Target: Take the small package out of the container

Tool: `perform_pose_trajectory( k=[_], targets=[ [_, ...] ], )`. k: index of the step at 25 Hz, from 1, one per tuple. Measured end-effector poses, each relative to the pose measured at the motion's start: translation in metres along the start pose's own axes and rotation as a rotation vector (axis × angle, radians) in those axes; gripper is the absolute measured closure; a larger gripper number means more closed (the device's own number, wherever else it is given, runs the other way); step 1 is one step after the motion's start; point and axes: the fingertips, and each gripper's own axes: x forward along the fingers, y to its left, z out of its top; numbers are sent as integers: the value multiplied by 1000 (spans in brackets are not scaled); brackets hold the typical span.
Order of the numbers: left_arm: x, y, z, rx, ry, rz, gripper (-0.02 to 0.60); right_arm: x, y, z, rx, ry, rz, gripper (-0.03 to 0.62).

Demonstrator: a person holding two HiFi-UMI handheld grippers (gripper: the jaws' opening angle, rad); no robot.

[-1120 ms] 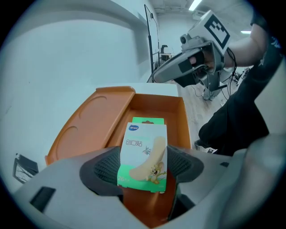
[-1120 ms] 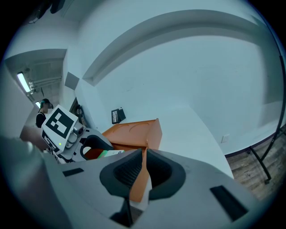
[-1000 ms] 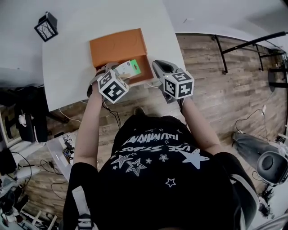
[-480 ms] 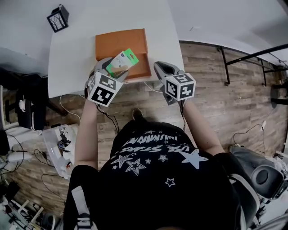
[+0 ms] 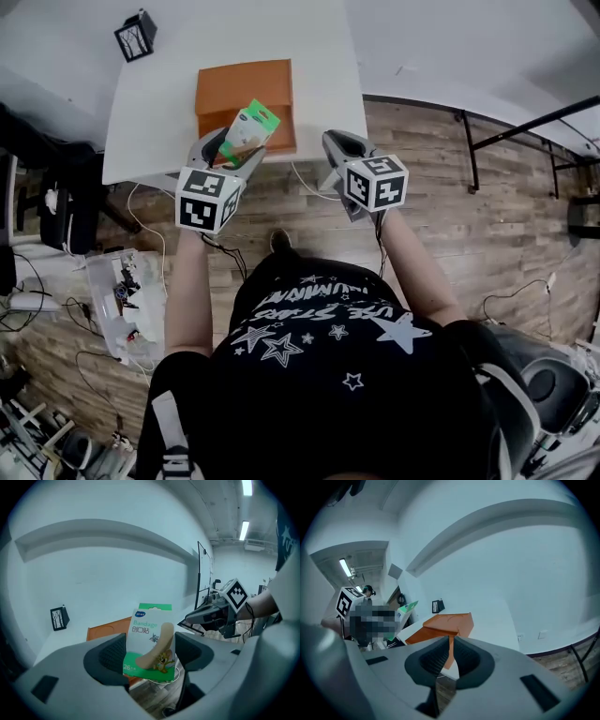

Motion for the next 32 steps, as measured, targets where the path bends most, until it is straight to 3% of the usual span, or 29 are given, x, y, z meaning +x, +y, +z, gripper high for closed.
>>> perform_pose_trajectory(
  k=[16,24,32],
  targets=[
    [-83,-130,-25,-144,-51,164,230,-131,0,-45,-52,9,111,537],
    [-121,-180,-51,-220,-65,232,229,-170,17,-79,-146,77,177,539],
    [-142,-215,-74,-269,-55,280,230,-195,30,-108,-170,114,237,540]
  ],
)
